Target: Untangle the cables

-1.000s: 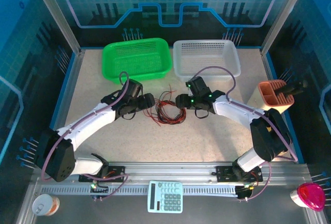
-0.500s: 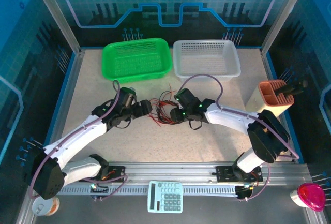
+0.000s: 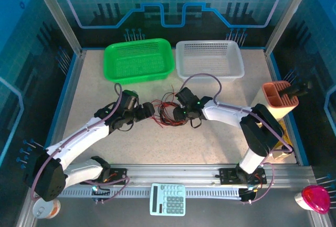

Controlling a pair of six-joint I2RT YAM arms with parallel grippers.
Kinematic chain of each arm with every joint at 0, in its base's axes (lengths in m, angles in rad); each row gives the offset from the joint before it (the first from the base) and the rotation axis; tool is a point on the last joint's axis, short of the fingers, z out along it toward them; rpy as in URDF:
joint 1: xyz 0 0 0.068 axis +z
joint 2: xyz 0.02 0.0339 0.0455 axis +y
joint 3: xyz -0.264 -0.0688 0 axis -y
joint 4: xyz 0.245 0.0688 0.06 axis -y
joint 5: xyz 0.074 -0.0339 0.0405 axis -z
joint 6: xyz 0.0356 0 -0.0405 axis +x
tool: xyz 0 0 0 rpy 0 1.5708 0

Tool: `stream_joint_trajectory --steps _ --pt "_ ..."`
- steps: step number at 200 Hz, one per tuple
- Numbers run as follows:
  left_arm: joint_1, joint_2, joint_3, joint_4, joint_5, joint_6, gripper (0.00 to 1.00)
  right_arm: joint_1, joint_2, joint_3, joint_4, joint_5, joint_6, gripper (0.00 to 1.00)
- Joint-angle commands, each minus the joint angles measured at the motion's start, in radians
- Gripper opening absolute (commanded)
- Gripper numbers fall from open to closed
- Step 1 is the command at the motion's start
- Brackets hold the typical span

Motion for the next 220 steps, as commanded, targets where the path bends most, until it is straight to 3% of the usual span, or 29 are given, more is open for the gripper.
stream_joint_trajectory --steps 1,76,110,175,220 --pt "-0.006 0.002 0.002 0.01 0.016 -0.006 0.85 -0.023 0.028 -0.016 0.031 -0.038 0.02 0.42" --pt "-0.006 0.014 0.013 0.007 0.014 -0.005 0.85 -0.045 0.078 -0.02 0.096 -0.141 0.043 0.31" --pt "-0.006 0.012 0.018 0.001 0.014 -0.006 0.85 -0.055 0.053 -0.02 0.102 -0.161 0.048 0.0" --pt "-0.007 -0.003 0.048 -0.009 0.015 0.001 0.85 -0.058 -0.226 0.125 -0.004 -0.174 0.009 0.0" --pt "-0.007 -0.012 0.073 -0.001 0.017 0.033 0.86 -0.058 -0.338 0.283 -0.055 -0.181 -0.024 0.0"
